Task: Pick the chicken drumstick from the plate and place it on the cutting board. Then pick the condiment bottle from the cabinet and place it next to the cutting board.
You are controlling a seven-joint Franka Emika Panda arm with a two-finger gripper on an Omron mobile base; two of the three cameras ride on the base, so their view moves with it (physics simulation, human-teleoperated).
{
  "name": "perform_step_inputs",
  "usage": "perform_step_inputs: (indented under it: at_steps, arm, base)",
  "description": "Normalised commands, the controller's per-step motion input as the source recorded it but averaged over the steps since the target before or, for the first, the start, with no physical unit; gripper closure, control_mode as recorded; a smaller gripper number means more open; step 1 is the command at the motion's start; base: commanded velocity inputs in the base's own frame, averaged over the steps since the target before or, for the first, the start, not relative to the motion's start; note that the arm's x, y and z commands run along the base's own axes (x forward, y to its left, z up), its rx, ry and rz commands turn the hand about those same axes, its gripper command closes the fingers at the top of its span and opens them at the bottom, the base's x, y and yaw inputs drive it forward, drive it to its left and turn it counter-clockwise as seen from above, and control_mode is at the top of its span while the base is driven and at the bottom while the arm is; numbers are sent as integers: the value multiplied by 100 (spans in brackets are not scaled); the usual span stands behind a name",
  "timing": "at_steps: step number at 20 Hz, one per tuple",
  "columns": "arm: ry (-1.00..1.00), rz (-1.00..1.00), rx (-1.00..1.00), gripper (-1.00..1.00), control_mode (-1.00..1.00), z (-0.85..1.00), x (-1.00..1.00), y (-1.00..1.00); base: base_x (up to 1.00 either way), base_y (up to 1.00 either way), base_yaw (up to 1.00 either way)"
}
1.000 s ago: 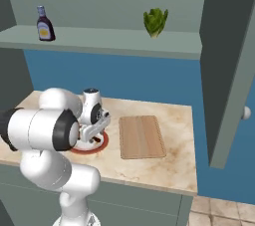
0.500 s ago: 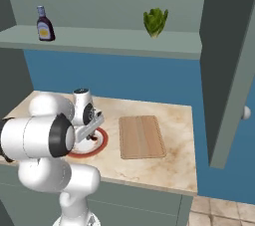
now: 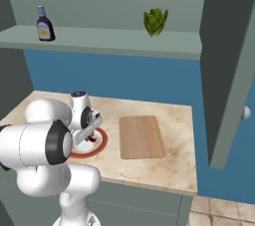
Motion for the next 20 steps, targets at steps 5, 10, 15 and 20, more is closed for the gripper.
perform_step_inputs:
  at_steps: [5, 10, 15, 20]
  arm:
    - [0, 0, 0, 100, -100, 14, -5, -12]
    - [0, 0, 1, 100, -100, 26, -9, -13]
    - [0, 0, 1, 100, -100, 27, -9, -11]
    - [0, 0, 0, 100, -100, 24, -7, -15]
  base:
    - [0, 0, 0]
    - [0, 0, 0]
    - [0, 0, 0]
    - [0, 0, 0]
